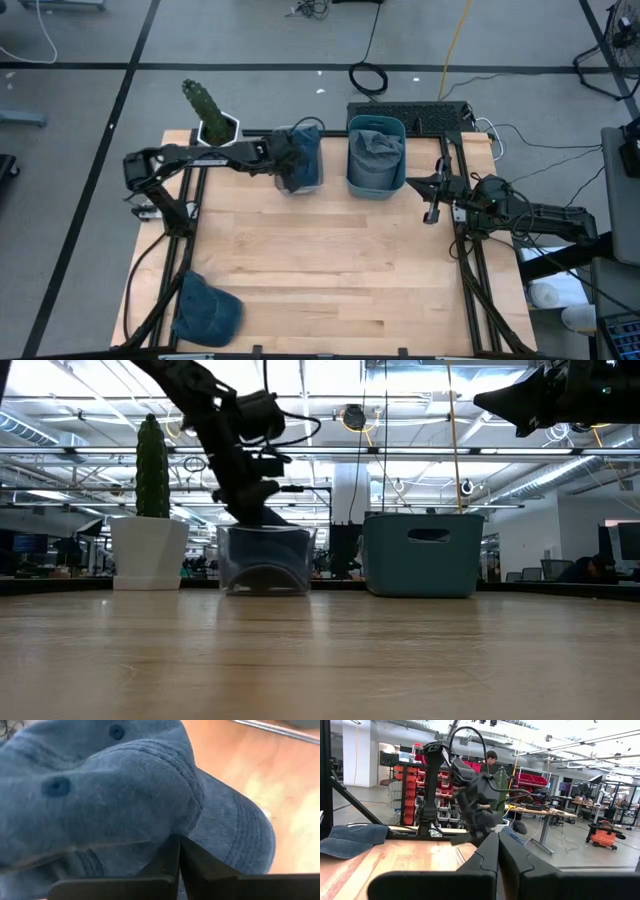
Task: Pick & Place hat
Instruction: Put the top blue cap into the transparent bin
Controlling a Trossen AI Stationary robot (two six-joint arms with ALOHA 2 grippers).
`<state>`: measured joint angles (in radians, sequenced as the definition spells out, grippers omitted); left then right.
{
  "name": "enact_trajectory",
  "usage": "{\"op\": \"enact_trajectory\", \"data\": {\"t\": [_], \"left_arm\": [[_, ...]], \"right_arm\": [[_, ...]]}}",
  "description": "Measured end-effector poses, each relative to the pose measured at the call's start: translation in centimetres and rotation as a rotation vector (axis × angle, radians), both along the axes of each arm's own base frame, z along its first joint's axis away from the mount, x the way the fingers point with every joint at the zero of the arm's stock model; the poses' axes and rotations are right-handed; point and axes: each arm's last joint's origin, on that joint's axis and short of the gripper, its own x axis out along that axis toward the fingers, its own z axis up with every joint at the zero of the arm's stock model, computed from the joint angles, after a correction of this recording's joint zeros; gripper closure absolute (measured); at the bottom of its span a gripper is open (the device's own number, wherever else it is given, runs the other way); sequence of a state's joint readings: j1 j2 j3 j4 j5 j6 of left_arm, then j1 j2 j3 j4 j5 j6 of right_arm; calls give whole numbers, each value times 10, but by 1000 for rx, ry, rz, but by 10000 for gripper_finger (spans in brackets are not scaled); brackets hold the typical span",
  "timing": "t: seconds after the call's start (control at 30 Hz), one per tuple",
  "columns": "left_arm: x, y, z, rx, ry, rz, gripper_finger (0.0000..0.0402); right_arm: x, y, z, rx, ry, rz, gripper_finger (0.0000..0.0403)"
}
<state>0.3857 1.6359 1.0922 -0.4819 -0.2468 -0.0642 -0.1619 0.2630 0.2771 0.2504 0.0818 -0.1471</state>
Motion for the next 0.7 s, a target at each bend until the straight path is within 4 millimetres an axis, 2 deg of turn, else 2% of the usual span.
{"op": "enact_trajectory", "data": {"t": [0.17, 0.23, 0.37, 0.5, 0.7], "left_arm": [[11, 12, -32, -67, 37, -3, 398], [11, 15, -39, -80, 57, 1, 393], [12, 15, -42, -98, 61, 1, 383], [11, 15, -42, -121, 58, 7, 397], [9, 12, -44, -165, 76, -1, 393]], "right_arm": [[0, 0, 0, 0, 0, -1, 403], [0, 0, 0, 0, 0, 0, 403], [0, 0, 0, 0, 0, 0, 403], [0, 0, 0, 0, 0, 0, 403], [0, 0, 0, 3, 0, 0, 403]]}}
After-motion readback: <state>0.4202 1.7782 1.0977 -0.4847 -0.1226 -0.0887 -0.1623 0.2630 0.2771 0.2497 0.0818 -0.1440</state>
